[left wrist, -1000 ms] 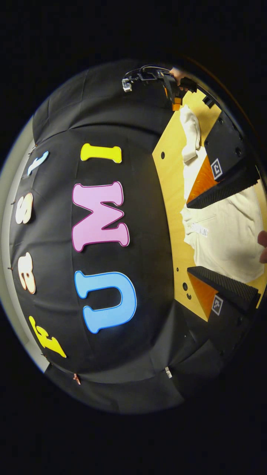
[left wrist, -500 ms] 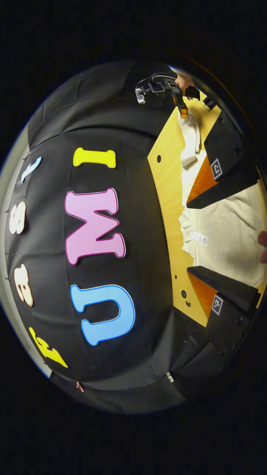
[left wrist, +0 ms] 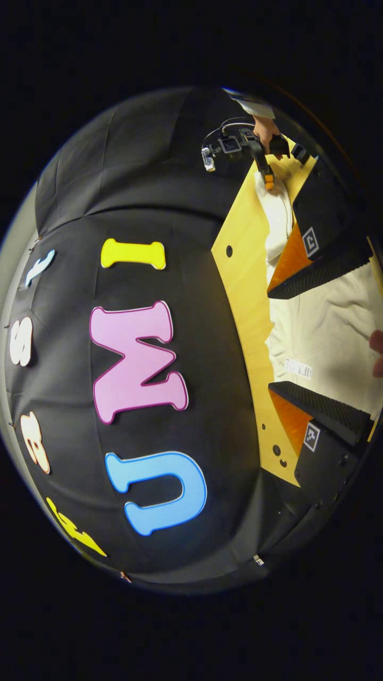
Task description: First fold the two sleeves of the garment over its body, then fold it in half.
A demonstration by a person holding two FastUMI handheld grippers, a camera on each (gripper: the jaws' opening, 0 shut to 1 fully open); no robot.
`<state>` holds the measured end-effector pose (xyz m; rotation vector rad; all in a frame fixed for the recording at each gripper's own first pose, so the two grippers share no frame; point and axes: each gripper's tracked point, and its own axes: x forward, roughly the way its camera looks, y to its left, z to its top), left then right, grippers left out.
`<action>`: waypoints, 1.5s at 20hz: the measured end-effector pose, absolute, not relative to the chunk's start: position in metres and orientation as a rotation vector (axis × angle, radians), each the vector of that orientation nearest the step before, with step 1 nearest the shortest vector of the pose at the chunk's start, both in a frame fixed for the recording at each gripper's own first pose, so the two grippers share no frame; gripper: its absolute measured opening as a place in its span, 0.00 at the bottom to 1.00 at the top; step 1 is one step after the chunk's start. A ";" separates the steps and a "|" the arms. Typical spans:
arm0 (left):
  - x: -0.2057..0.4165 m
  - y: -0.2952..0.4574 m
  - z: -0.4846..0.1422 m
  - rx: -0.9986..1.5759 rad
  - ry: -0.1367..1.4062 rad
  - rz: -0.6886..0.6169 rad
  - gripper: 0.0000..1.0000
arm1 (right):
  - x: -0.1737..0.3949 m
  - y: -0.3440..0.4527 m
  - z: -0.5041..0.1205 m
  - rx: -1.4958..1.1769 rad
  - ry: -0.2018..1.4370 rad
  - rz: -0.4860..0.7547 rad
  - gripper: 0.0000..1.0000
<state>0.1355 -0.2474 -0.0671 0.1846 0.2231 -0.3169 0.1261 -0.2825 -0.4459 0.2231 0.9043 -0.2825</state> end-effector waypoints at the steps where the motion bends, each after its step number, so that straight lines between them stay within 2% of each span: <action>1: 0.136 -0.255 -0.072 0.185 0.238 -0.345 0.96 | 0.126 -0.279 -0.445 0.218 0.920 -0.267 0.96; 2: 0.135 -0.262 -0.078 0.193 0.256 -0.374 0.96 | 0.127 -0.273 -0.446 0.209 0.931 -0.248 0.83; 3: 0.135 -0.266 -0.081 0.205 0.268 -0.392 0.96 | 0.129 -0.268 -0.447 0.198 0.943 -0.238 0.76; 4: 0.136 -0.267 -0.084 0.216 0.276 -0.398 0.96 | 0.131 -0.266 -0.447 0.191 0.945 -0.243 0.49; 5: 0.135 -0.266 -0.084 0.220 0.283 -0.397 0.96 | 0.133 -0.266 -0.448 0.188 0.959 -0.267 0.31; 6: 0.134 -0.264 -0.082 0.213 0.281 -0.390 0.96 | 0.132 -0.266 -0.446 0.190 0.961 -0.289 0.20; 8: 0.131 -0.253 -0.075 0.193 0.265 -0.364 0.96 | 0.133 -0.261 -0.441 0.221 0.956 -0.314 0.12; 16: 0.090 -0.158 -0.054 0.153 0.192 -0.164 0.96 | 0.140 -0.237 -0.367 0.285 0.705 -0.278 0.11; 22: 0.075 -0.113 -0.054 0.113 0.171 -0.118 0.96 | 0.125 -0.218 -0.309 0.298 0.596 -0.283 0.11; 30: 0.071 -0.018 -0.064 0.076 0.144 -0.032 0.96 | 0.115 -0.115 -0.235 0.322 0.488 -0.198 0.11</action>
